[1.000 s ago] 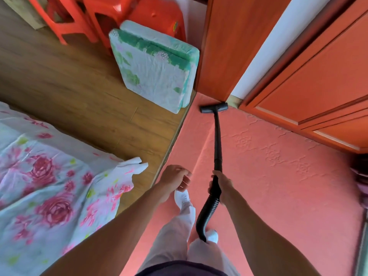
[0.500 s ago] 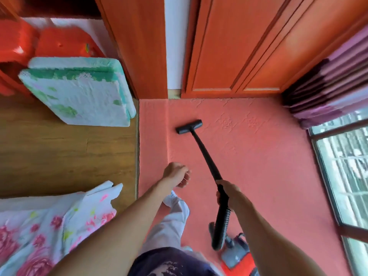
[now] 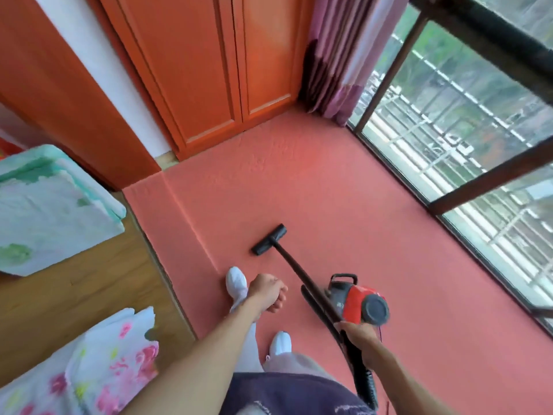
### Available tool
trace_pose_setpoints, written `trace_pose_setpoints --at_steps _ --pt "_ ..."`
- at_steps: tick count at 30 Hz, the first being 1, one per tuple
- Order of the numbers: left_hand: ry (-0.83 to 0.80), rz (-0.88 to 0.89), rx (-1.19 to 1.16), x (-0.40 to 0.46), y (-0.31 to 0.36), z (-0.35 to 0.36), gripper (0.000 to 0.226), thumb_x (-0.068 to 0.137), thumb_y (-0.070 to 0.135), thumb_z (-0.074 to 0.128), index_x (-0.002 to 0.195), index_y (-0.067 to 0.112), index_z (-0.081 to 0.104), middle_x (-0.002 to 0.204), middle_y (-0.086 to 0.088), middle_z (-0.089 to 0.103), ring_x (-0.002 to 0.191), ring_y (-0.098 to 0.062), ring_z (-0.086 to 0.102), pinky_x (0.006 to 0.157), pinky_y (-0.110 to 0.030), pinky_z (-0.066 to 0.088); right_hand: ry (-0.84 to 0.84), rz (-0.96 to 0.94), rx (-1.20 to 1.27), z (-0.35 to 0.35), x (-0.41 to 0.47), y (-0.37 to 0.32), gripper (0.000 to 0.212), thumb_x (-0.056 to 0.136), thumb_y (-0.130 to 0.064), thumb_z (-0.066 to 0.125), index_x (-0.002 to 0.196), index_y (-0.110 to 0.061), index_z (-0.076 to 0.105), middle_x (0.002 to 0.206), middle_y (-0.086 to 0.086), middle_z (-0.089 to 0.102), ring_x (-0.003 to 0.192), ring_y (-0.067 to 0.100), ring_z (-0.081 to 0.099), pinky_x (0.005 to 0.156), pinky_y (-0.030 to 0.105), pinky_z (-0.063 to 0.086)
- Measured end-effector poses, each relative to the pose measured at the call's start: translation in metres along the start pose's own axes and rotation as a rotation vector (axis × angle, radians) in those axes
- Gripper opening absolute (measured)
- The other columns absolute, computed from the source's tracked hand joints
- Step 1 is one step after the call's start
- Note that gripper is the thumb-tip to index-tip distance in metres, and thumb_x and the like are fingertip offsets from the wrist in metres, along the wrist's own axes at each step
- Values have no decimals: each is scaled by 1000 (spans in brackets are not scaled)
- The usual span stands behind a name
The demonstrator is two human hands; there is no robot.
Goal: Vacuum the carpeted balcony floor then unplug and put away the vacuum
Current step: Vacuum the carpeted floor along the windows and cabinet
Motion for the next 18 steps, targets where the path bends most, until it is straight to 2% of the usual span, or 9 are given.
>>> trace_pose_setpoints --at_steps 5,8,14,18 --pt "-94 41 177 -21 9 66 12 87 4 51 79 7 58 60 -9 52 42 -17 42 43 -21 35 26 144 174 -43 -6 98 23 81 -9 70 68 0 54 45 11 49 31 18 43 40 21 36" --pt "-175 38 264 -29 16 100 16 89 3 49 76 7 57 61 -10 49 44 -17 40 43 -18 31 31 199 285 -47 -17 142 24 79 -11 70 65 0 53 43 12 49 31 19 42 41 22 37" --pt "-269 68 511 -23 24 145 18 86 3 55 69 8 56 56 -10 51 39 -17 41 41 -17 31 79 308 549 -38 -51 207 28 81 -10 68 62 -5 48 42 8 42 31 15 34 41 19 30" --pt "-332 105 678 -15 25 161 15 90 2 50 79 4 60 61 -13 55 40 -18 45 41 -18 36 120 358 658 -14 -69 227 21 78 -13 68 69 -3 52 44 8 43 34 16 38 43 22 34"
Point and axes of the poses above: each hand's wrist, its own x-axis towards the middle knuckle, its own z-axis out of the palm, y = z × x, the point moved 9 cm from there along x, towards the middle knuckle
